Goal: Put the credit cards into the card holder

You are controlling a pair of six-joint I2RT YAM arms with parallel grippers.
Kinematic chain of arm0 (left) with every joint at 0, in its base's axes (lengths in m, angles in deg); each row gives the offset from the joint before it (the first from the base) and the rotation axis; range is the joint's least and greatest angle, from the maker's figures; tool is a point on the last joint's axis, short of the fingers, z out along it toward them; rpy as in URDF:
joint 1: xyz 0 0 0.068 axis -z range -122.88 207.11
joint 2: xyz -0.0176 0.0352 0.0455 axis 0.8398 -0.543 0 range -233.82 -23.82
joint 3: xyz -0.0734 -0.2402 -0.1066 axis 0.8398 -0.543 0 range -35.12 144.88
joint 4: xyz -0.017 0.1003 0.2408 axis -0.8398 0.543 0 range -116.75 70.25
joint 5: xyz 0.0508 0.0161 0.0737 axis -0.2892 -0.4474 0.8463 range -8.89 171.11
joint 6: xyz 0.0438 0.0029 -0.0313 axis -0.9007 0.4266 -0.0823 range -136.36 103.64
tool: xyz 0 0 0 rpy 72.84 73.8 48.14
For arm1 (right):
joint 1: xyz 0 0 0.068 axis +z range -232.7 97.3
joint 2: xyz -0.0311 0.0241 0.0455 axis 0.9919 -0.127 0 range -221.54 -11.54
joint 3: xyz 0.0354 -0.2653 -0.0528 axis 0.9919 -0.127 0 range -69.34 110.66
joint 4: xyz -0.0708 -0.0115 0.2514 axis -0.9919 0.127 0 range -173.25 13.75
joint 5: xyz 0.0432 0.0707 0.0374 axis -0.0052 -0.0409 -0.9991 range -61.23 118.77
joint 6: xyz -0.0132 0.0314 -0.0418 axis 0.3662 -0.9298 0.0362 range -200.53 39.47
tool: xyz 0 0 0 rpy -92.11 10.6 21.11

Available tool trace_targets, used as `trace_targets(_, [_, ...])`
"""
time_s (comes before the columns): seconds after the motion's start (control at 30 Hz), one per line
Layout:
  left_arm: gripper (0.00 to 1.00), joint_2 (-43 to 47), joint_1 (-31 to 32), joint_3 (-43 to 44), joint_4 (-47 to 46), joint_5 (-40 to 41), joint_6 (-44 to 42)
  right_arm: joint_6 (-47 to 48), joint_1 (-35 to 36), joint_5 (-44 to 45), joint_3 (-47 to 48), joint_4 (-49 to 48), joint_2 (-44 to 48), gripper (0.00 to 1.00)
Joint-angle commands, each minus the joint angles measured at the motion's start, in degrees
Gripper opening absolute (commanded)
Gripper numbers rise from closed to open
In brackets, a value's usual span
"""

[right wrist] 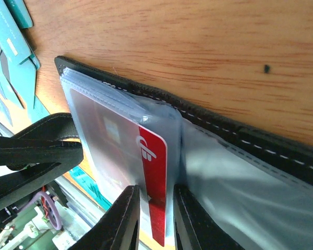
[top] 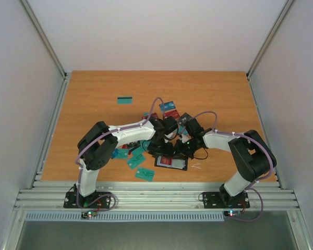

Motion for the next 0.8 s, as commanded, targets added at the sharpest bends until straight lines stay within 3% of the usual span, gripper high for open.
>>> trace_targets(0.0, [0.58, -1.1, 0.5, 2.0, 0.1, 1.0, -1.1, -0.3, 0.6, 0.1, -1.2, -1.2, -1.6, 0.2])
trace_targets(0.77, [0.56, 0.8, 0.5, 1.3, -4.2, -2.7, -1.6, -1.2, 0.6, 0.1, -1.4, -1.9, -2.3, 0.2])
